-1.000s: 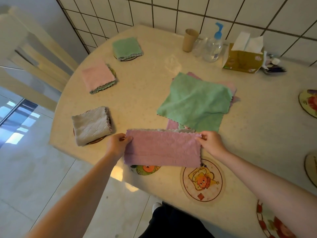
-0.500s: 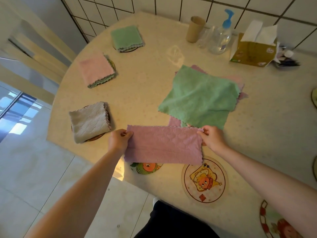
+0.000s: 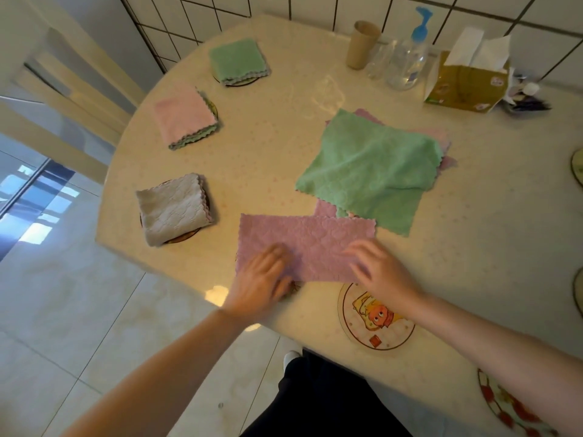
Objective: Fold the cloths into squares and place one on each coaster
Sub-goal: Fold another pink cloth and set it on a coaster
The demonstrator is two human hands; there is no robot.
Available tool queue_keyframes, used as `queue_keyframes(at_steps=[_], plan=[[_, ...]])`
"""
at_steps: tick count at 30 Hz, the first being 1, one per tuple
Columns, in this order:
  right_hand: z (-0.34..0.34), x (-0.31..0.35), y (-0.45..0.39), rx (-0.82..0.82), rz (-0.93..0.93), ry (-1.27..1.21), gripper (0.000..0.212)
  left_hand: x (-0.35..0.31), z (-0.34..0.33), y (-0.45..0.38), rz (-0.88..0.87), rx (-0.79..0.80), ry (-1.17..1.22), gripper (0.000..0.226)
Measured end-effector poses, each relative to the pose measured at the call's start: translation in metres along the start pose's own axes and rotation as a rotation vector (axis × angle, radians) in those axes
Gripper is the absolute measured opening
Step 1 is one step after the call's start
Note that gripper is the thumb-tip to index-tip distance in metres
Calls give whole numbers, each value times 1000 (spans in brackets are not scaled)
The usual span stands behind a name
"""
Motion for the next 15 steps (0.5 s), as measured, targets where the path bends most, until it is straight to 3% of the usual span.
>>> queue_keyframes(at_steps=[2, 4, 9, 15], plan=[[-26, 15, 18, 54, 252, 153, 43, -13, -24, 14, -75, 154, -114, 57], [-49, 17, 29, 150, 341, 296, 64, -16, -40, 23, -64, 233, -215, 63], [-57, -7, 41, 242, 312, 520, 81, 2, -47, 40, 37, 297, -271, 65], [-33, -31, 61, 242, 284, 570, 85, 36, -29, 69, 181, 285, -197, 67]])
Point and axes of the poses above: each hand's wrist, its own y-axis away from the middle knuckle, its own z-axis out of the back of the hand, x = y × z, the point moved 4 cm from there along -y, towards the middle knuckle
